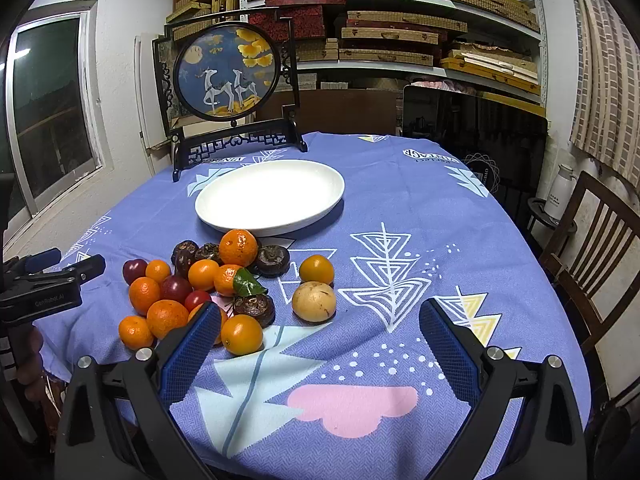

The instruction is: Organize fruits

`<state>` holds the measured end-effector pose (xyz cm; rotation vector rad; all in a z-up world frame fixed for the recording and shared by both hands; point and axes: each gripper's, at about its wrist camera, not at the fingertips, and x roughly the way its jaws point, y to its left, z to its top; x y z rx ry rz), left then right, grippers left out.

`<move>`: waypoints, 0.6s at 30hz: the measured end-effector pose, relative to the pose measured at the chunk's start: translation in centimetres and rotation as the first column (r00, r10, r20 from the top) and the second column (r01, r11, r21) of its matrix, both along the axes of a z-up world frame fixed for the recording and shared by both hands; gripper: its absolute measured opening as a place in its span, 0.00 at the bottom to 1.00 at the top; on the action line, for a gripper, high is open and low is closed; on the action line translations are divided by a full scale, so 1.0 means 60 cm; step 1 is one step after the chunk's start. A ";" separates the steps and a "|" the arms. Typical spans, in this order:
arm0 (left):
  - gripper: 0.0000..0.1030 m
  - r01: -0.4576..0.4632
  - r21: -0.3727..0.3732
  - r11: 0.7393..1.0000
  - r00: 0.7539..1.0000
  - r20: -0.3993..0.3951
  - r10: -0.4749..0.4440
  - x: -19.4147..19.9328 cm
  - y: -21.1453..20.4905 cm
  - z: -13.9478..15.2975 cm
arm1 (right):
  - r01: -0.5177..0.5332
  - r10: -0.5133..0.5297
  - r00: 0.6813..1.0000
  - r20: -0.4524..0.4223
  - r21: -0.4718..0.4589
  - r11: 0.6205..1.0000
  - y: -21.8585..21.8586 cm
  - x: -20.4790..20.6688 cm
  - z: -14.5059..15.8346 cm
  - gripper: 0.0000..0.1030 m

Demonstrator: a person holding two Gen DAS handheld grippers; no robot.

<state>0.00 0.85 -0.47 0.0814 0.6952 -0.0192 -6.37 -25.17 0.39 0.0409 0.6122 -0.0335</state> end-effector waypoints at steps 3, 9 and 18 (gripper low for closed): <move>0.96 0.001 0.001 1.000 1.000 0.000 -0.001 0.000 0.001 0.000 | 0.001 -0.001 1.000 0.002 0.000 1.000 0.000 -0.001 0.001 0.96; 0.96 0.000 0.000 1.000 1.000 0.000 0.000 0.000 0.002 0.000 | 0.001 -0.001 1.000 0.001 0.000 1.000 0.000 -0.001 0.001 0.96; 0.96 -0.007 -0.004 1.000 1.000 0.006 0.007 -0.003 0.009 0.005 | 0.000 0.000 1.000 0.001 -0.001 1.000 0.001 -0.002 0.001 0.96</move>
